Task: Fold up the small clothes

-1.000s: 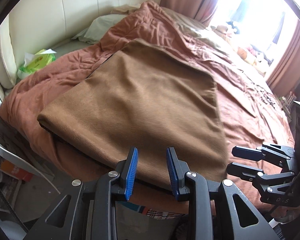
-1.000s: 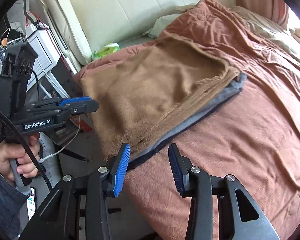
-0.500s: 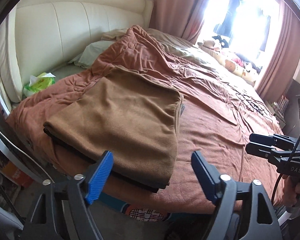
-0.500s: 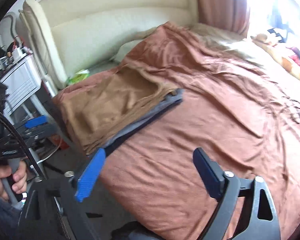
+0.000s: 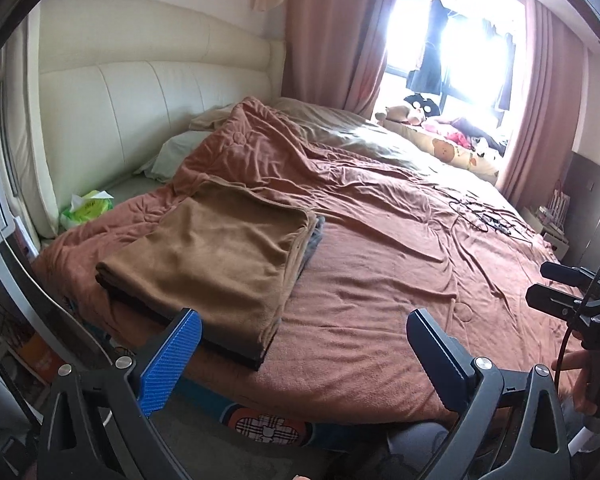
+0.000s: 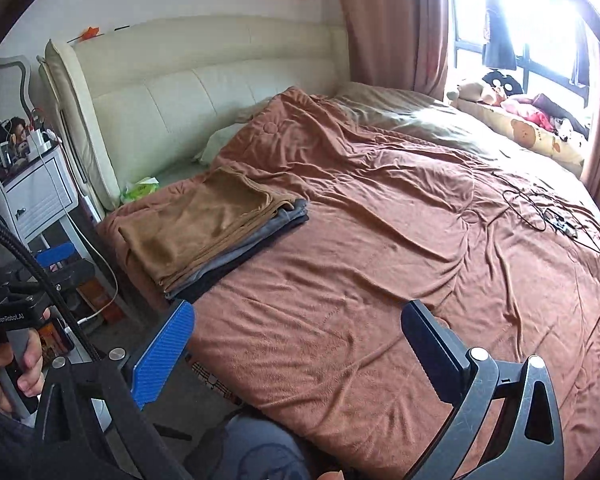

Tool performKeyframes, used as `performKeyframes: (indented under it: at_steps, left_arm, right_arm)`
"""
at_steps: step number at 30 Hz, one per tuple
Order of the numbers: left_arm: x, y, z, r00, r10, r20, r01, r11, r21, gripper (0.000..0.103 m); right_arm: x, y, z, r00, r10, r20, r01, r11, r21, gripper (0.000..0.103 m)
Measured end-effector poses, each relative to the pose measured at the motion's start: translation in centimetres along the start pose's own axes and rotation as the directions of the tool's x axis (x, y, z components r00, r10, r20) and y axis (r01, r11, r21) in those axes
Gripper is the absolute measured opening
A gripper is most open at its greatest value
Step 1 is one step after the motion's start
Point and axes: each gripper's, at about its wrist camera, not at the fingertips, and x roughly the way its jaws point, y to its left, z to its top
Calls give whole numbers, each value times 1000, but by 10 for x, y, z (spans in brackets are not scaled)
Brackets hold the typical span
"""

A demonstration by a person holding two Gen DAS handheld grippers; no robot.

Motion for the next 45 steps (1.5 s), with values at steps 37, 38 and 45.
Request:
performKeyframes:
  at_steps: [37,38,45]
  left_arm:
    - [-121,-112,-89,995,-67,72,61,994,89,103]
    - [-121,-113,-92,995,-69,77,62,995,84,103]
    - [-120,-117,-107,992,-85,90,77,993,89,103]
  right_arm:
    - [-187,-51,-150,989,-103,107,96,993,66,103]
    - [-189,-53,-153,989,-106,107,98,992,73,103]
    - [-196,-59,-172,983,-141,116,128,986,111,103]
